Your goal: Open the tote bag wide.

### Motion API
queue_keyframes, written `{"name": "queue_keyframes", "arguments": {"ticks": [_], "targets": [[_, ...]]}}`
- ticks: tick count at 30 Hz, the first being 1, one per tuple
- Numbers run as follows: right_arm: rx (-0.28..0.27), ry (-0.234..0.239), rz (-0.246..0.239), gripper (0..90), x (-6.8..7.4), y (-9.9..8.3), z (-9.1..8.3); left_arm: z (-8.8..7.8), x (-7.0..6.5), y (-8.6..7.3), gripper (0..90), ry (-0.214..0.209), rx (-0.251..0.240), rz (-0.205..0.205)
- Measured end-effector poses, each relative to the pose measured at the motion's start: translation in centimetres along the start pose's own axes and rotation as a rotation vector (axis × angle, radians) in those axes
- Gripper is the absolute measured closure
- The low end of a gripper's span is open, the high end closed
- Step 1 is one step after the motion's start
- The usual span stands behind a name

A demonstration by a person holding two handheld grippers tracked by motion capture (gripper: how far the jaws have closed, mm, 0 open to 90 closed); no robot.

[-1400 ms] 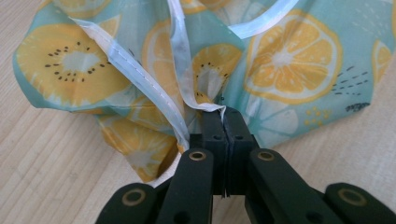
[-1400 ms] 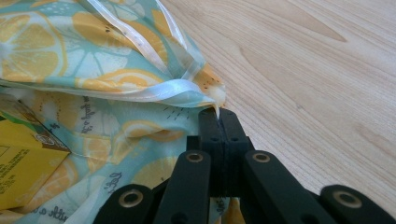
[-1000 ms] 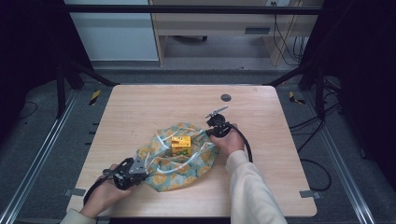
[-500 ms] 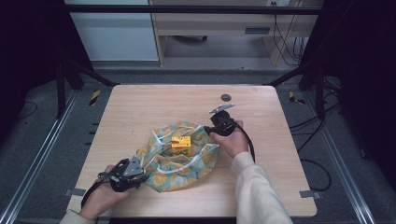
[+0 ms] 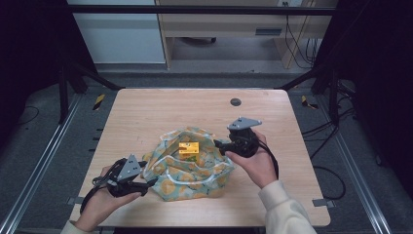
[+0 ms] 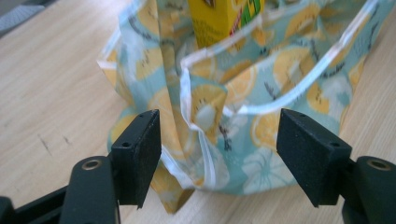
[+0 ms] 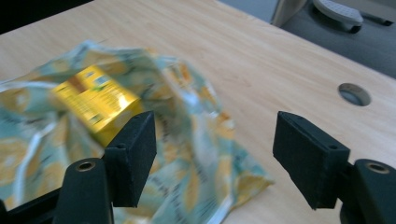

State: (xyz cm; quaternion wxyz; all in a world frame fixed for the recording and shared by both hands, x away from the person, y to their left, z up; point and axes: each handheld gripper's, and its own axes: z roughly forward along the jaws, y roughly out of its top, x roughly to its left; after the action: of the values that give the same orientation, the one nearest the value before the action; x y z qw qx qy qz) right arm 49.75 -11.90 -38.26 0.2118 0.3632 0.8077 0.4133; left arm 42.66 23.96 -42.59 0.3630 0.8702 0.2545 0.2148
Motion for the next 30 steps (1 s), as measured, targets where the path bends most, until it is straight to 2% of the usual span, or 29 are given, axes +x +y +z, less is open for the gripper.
{"name": "queue_keyframes", "arguments": {"ticks": [6, 11, 17, 18, 21, 23, 26, 27, 28, 30], "targets": [[0.018, 0.029, -0.007, 29.2, 2.3, -2.8, -1.2, 0.9, 1.3, 1.7, 31.6, 0.034, 0.017, 0.008], [0.038, 0.045, -0.008, 21.3, 3.9, -4.2, -1.2, 2.9, 3.3, 3.5, 32.9, 0.079, 0.028, -0.002], [0.076, 0.046, 0.006, 11.5, 5.2, -6.0, -0.5, 5.0, 5.4, 4.8, 32.4, 0.088, 0.042, -0.033], [0.085, 0.052, 0.003, 10.2, 5.4, -6.3, -0.3, 5.3, 5.6, 4.9, 32.3, 0.088, 0.052, -0.025], [0.108, 0.061, -0.006, 9.6, 5.8, -7.0, 0.5, 6.6, 6.0, 5.0, 30.4, 0.079, 0.075, -0.033], [0.151, 0.062, -0.014, 9.8, 6.0, -7.5, 1.3, 7.5, 6.0, 4.8, 30.3, 0.071, 0.104, -0.032], [0.194, 0.049, -0.044, 18.9, 6.1, -8.2, 1.8, 8.4, 5.8, 4.5, 33.4, 0.063, 0.122, -0.038], [0.206, 0.044, -0.049, 26.7, 6.1, -8.4, 1.9, 8.5, 5.7, 4.5, 39.2, 0.059, 0.121, -0.038], [0.217, 0.052, -0.060, 38.6, 6.1, -8.5, 1.9, 8.6, 5.6, 4.4, 45.6, 0.056, 0.123, -0.036], [0.225, 0.063, -0.063, 54.4, 6.0, -8.7, 2.0, 8.8, 5.6, 4.4, 58.2, 0.054, 0.134, -0.024]]}}
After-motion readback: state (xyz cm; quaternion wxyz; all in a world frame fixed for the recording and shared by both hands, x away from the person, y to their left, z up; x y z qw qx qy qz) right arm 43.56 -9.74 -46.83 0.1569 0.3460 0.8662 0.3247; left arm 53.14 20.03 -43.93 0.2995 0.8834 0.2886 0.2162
